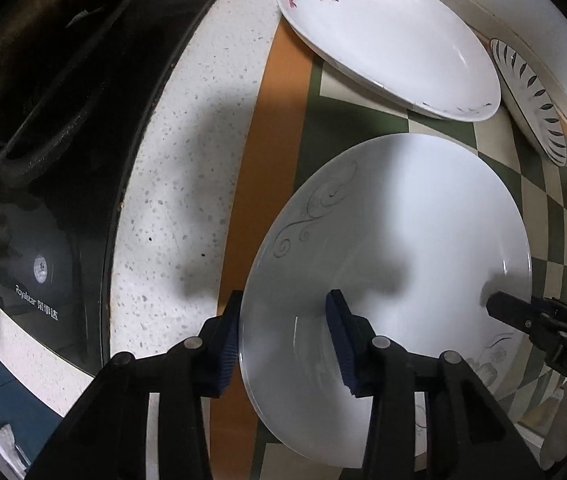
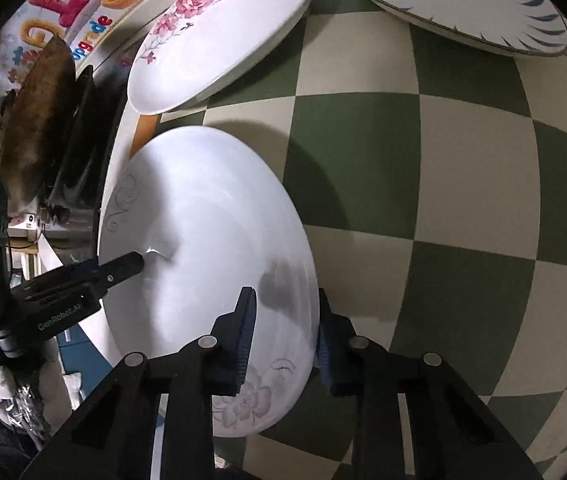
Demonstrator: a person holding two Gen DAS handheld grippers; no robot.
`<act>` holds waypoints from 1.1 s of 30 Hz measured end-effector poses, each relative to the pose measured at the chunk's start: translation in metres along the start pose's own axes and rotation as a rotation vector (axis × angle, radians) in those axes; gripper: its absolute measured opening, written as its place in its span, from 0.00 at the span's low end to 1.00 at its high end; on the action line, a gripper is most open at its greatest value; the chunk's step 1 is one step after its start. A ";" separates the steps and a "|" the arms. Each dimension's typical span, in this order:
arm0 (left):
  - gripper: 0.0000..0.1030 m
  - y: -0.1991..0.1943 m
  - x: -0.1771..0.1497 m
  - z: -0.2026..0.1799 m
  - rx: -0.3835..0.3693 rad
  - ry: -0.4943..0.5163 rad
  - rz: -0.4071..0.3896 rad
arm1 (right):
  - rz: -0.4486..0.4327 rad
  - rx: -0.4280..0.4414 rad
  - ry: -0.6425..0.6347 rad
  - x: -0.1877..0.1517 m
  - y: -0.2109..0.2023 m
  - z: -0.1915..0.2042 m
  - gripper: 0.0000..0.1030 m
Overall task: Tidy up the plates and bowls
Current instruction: 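Lift the white plate with both grippers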
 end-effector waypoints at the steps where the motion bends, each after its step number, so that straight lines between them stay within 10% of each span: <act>1: 0.36 -0.001 -0.001 -0.001 -0.001 0.000 -0.005 | 0.000 -0.003 -0.001 0.003 0.002 0.001 0.23; 12: 0.34 -0.023 -0.011 -0.017 0.002 -0.006 -0.035 | -0.025 0.025 -0.026 -0.005 -0.015 -0.013 0.18; 33: 0.34 -0.019 -0.067 -0.197 -0.024 0.199 -0.037 | -0.086 0.007 0.095 -0.091 -0.114 -0.168 0.18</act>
Point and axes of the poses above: each gripper's, at about its wrist camera, not at the fingertips, and y roughly the way its jaws point, z to its left, x to its top, the point moved 7 cm from there along y, roughly the way its jaws point, and after that the axes turned 10 degrees about -y, right-handed, at the moved point
